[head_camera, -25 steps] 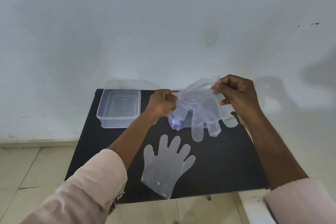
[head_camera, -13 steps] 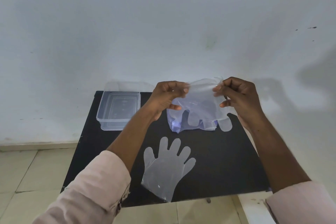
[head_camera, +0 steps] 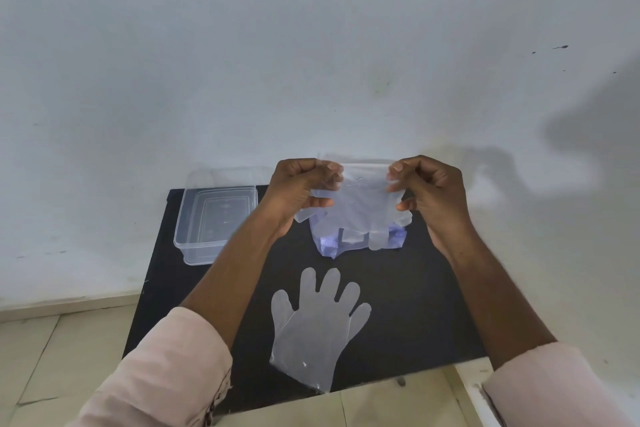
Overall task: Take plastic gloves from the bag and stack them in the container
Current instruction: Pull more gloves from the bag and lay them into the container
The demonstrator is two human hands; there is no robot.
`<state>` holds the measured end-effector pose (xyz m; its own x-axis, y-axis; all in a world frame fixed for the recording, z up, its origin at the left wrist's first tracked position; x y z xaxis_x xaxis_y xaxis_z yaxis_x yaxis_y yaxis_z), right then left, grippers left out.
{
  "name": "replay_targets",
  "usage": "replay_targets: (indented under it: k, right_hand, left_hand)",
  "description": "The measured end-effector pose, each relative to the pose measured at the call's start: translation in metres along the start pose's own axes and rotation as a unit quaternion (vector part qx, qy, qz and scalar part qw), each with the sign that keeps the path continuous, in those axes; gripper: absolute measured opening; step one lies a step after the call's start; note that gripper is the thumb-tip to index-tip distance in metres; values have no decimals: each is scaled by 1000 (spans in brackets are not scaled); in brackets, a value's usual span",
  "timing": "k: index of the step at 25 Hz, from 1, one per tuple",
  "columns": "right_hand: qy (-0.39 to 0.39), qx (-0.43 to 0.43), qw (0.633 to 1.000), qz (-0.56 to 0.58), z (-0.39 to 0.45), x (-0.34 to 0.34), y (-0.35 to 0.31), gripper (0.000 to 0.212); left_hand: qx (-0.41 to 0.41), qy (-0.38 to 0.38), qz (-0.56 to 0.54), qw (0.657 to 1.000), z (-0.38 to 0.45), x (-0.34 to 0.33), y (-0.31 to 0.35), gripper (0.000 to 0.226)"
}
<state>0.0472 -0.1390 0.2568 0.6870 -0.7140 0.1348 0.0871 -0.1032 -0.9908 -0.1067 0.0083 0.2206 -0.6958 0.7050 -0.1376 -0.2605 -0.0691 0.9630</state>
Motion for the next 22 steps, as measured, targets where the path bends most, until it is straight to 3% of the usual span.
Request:
replay_targets:
  k: [10, 14, 22]
  right_hand:
    - [-6, -17, 1000, -11, -22, -47, 10, 15]
    - [-40, -67, 997, -16, -24, -72, 17, 18]
    - [-103, -68, 991, -48, 7, -129, 28, 11]
  left_hand:
    - [3, 38, -10, 999, -25, 45, 2, 11]
    - [13, 50, -5, 999, -30, 64, 0, 12]
    - [32, 124, 15, 992, -22, 120, -14, 14]
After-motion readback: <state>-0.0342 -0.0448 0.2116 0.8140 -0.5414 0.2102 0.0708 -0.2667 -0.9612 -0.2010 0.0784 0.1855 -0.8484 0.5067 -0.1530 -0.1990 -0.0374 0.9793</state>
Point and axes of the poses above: each hand's wrist, its own z-axis towards the middle knuckle, its own x-axis out of the back of the hand, y = z × x, the point moved 7 cm from there along z, towards the middle knuckle, and after that the axes turned 14 degrees about -x, right-handed, at the moved point
